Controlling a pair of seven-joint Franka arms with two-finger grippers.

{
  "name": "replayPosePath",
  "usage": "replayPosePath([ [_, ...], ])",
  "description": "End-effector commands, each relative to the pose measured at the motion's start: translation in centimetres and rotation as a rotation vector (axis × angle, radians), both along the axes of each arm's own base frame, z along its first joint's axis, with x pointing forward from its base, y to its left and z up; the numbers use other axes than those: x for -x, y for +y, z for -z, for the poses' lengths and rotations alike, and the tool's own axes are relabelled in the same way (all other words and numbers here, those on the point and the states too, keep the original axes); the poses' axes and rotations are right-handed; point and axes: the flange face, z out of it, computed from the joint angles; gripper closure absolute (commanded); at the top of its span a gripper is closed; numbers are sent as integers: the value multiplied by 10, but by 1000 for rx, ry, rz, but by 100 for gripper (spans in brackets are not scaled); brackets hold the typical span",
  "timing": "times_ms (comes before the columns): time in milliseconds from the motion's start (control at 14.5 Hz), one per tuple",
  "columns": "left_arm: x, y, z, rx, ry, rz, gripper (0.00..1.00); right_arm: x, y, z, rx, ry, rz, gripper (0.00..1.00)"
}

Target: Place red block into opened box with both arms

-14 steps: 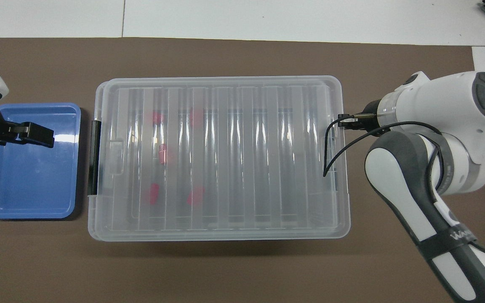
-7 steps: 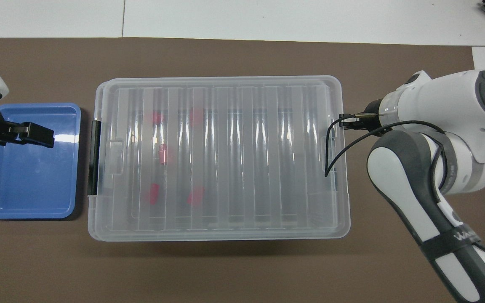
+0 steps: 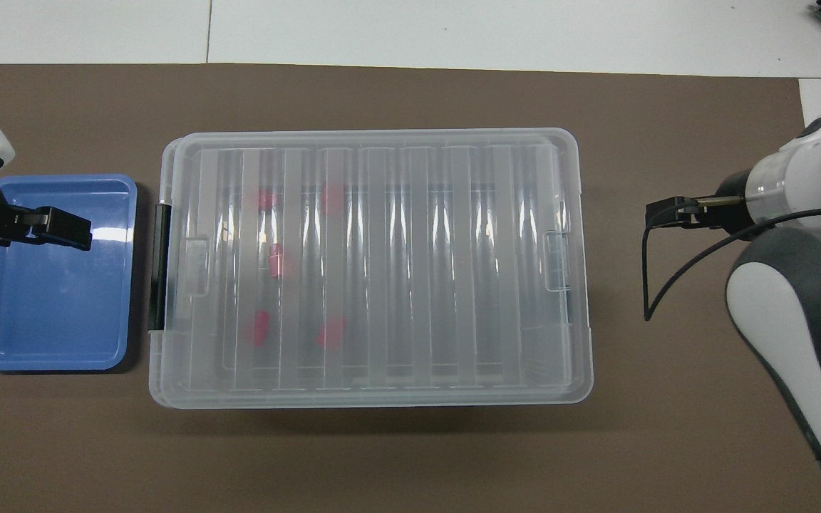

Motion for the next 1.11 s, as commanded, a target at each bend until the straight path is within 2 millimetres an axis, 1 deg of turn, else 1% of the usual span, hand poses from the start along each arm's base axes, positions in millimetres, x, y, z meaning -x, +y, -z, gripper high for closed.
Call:
replayPosePath([
  [0,5,3,-6,-3,4,-15,0,9,-19,-42,49,50,28,0],
  [69,4,3,-5,-3,6,-15,0,13,-26,-53,50,73,39,0],
  [277,4,3,-5,-3,6,-15,0,22,-33,-82,53,104,50,0],
  [346,5,3,-6,-3,4,-15,0,23,-32,-80,53,122,44,0],
  [415,4,3,-5,-3,6,-15,0,25,-38,-81,52,130,53,0],
  [484,5,3,-6,-3,4,-15,0,25,-38,-82,52,130,50,0],
  [761,4,3,-5,-3,6,-15,0,26,-32,-82,78,131,33,0],
  [830,4,3,-5,-3,6,-15,0,26,-34,-83,88,130,23,0],
  [969,4,3,-5,-3,6,-15,0,26,-44,-84,89,129,0,0],
  [1038,4,3,-5,-3,6,-15,0,26,-45,-84,86,129,3,0],
])
